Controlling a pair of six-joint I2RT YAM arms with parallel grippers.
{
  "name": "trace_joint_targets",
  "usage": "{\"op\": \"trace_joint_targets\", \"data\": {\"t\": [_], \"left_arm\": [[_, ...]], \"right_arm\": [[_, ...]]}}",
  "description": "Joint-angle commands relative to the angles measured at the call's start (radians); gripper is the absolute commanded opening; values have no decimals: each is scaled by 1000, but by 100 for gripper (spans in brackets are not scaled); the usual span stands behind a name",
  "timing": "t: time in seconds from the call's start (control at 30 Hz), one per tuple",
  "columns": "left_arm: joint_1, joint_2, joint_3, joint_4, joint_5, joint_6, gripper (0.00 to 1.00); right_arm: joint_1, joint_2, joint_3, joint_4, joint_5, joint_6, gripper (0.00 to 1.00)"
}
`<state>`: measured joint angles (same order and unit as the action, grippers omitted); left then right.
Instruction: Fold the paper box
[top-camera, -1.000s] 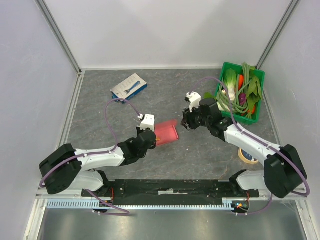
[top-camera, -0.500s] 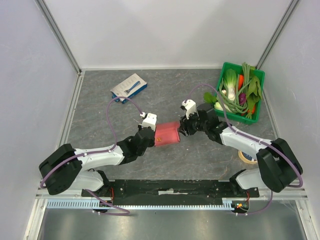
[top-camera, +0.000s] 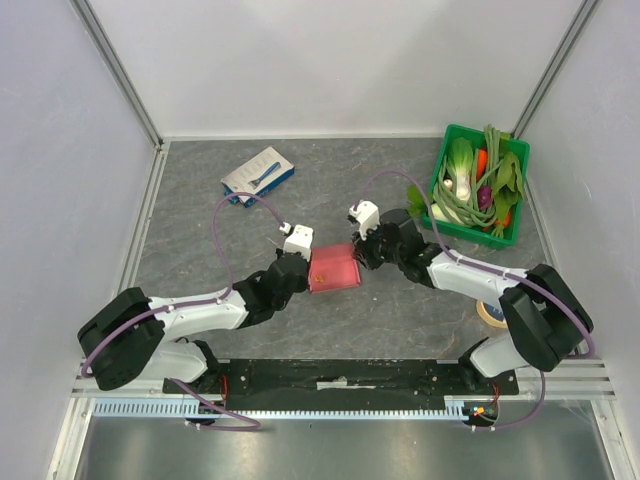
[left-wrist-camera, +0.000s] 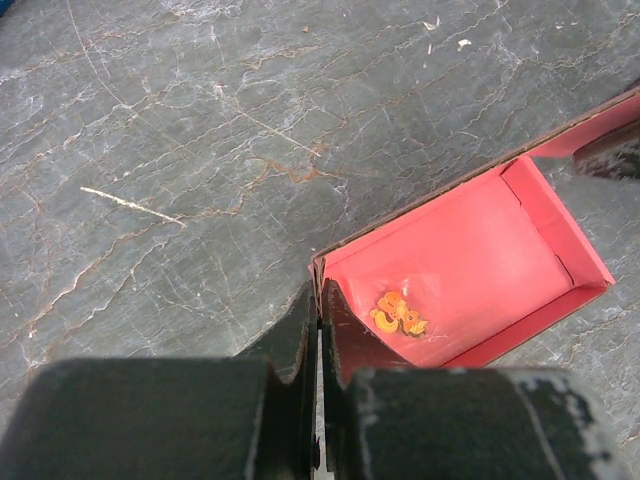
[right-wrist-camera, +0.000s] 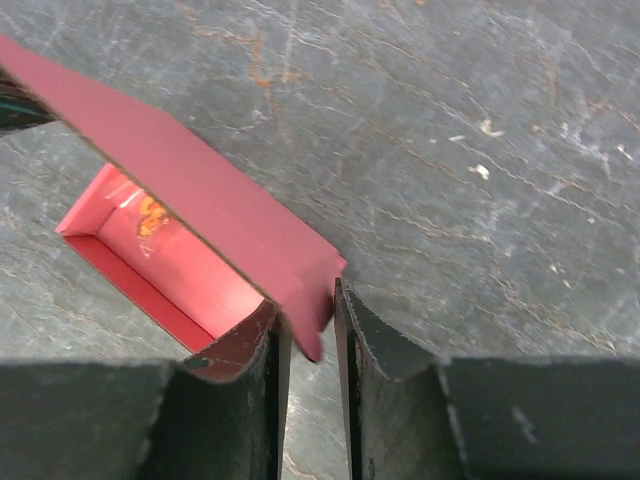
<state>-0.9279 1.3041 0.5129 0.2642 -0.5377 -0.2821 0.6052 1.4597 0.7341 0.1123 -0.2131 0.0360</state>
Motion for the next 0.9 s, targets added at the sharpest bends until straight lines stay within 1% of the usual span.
{"op": "trace_joint_targets", "data": {"t": [0.0, 0.03, 0.07, 0.1, 0.13, 0.2, 0.27, 0.3, 0.33, 0.37, 0.4, 0.43, 0.47, 0.53, 0.57, 0.63, 0.8, 0.87], "left_arm": [[8, 0, -4, 36, 25, 27, 2], [8, 3, 1, 36, 24, 26, 2], [8, 4, 6, 32, 24, 26, 2], [8, 6, 9, 23, 25, 24, 2], [8, 7, 21, 15, 24, 15, 2], [8, 20, 33, -9, 1, -11, 2], [8, 32, 55, -29, -11, -55, 2], [8, 49, 76, -54, -19, -99, 2], [9, 58, 82, -59, -15, -115, 2], [9, 69, 91, -62, -5, -129, 2], [8, 78, 108, -68, 7, -165, 2], [8, 98, 116, -86, 7, -187, 2], [8, 107, 124, -92, 8, -204, 2], [6, 125, 134, -103, 16, -244, 2], [6, 129, 134, -106, 16, -255, 2], [8, 130, 122, -108, 12, -296, 2], [8, 123, 87, -94, 21, -370, 2], [8, 116, 84, -94, 22, -379, 2]], "right_arm": [[60, 7, 48, 49, 81, -30, 26], [79, 4, 50, 53, 110, -28, 23], [87, 1, 50, 52, 122, -25, 15], [97, -4, 50, 50, 130, -18, 10], [102, -5, 48, 49, 136, -4, 0], [111, -7, 45, 50, 150, 56, 0], [120, -7, 42, 55, 202, 109, 0], [131, -6, 45, 53, 225, 181, 0], [137, -4, 50, 47, 257, 218, 0], [142, 1, 65, 37, 327, 272, 0], [151, 8, 76, 8, 358, 366, 0], [154, 17, 86, -5, 368, 414, 0], [160, 33, 115, -25, 418, 456, 0], [192, 48, 151, -104, 477, 552, 0], [203, 56, 180, -138, 556, 585, 0], [238, 60, 195, -192, 615, 675, 0], [297, 67, 203, -253, 791, 789, 0], [304, 74, 205, -261, 799, 827, 0]]}}
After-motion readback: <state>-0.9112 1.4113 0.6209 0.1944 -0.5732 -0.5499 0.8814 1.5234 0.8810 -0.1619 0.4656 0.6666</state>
